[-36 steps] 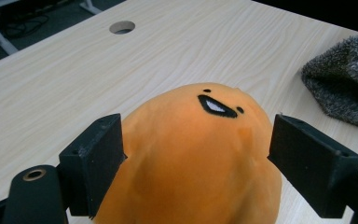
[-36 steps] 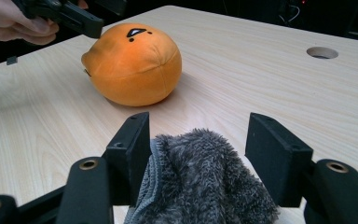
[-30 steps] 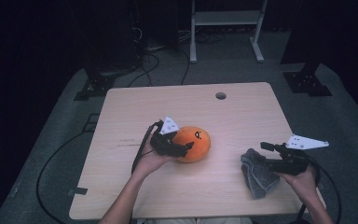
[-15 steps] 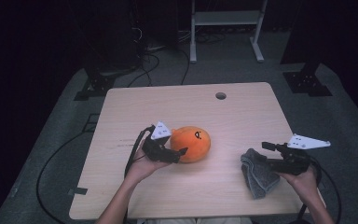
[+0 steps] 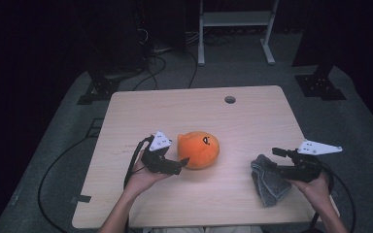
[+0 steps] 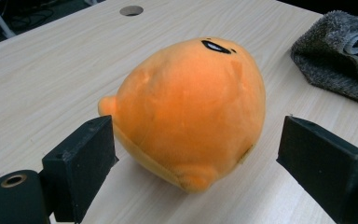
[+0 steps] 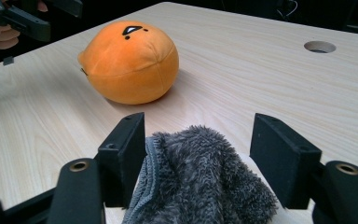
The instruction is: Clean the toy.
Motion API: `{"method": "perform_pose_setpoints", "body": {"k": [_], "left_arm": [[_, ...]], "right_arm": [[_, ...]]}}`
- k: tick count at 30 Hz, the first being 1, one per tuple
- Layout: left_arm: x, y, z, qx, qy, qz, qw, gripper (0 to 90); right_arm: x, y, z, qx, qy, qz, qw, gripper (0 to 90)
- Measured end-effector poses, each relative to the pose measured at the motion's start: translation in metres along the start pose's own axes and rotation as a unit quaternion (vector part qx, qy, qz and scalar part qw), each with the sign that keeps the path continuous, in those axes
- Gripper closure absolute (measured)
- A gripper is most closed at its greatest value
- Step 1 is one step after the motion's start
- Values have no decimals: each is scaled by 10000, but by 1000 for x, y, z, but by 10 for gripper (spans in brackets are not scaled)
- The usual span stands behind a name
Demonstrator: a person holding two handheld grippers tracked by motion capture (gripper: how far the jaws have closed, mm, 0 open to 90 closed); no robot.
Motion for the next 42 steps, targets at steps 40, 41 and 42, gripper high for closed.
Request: {"method": "perform_pose_setpoints", "body": {"k": [40,41,42], "left_arm": [[-16,-48,30,108,269,191,9994,87],[-15,-50,30,113,241,237,9994,87],[-14,-52,30,117,224,261,9993,87]], "right_arm": [[-2,-3,-3,-45,0,-45,10000,305],[-2,-3,-3,-36,-7,-44,10000,305],[-2,-3,-2,-33,-13,-49,10000,305]]}}
Point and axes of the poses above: each handheld gripper's, and its own axes: z roughly backward along the jaws, y roughly out of its top, x roughly to its right, the point moved 5 cm from there along -z, roughly forward along the jaws, and after that the axes turned 12 degrees about z, right-handed, at the moved point
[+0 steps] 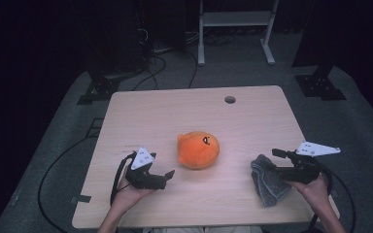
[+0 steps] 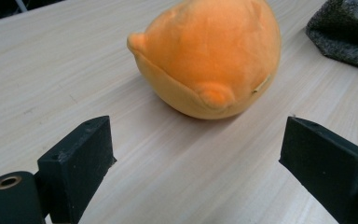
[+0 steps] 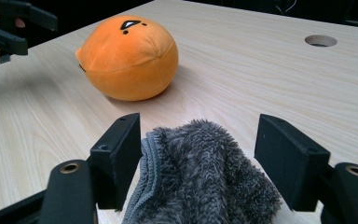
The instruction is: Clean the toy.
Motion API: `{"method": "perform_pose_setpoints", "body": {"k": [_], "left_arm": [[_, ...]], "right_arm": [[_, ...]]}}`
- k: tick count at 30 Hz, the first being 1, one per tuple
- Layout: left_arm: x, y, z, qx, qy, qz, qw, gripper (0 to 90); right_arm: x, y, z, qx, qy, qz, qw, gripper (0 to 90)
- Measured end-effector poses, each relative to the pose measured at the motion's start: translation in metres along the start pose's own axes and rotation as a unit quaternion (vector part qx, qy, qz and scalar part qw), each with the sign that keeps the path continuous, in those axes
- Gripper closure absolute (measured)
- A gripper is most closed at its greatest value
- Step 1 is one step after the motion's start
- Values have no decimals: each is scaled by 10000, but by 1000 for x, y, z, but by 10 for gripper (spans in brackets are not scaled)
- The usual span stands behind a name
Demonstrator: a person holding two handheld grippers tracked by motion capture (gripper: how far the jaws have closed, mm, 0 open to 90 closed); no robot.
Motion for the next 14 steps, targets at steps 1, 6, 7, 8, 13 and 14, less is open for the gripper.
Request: {"method": "perform_pose_setpoints", "body": {"k": [1,6,7,8,13,14], "left_arm": [[1,-2,0,-13,2,-8,10000,87],[6,-10,-1,-72,7,-30,10000,80],[6,-11,-1,-62,0,-10,10000,80],[6,-13,-1,-49,5,6,10000,78],[5,-18,2,-19,49,35,10000,77],[5,-19,3,-3,54,30,10000,78]], "right_arm": [[0,0,0,3,-1,-8,10000,305],[-1,-1,0,-8,-15,-3,10000,296],[-1,-2,0,-2,-20,8,10000,295],[-1,-2,0,7,-34,10,10000,295],[-6,-7,0,133,-95,68,9998,295],[-7,-7,1,165,-94,57,9998,290]]}}
Point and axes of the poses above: each handheld gripper's, and its own axes: z roughly backward along the jaws, y roughly out of its top, x roughly to its right, the point moved 5 cm from there along -z, roughly forward along the jaws, and after that the axes turned 12 degrees about z, right-handed, at the moved point
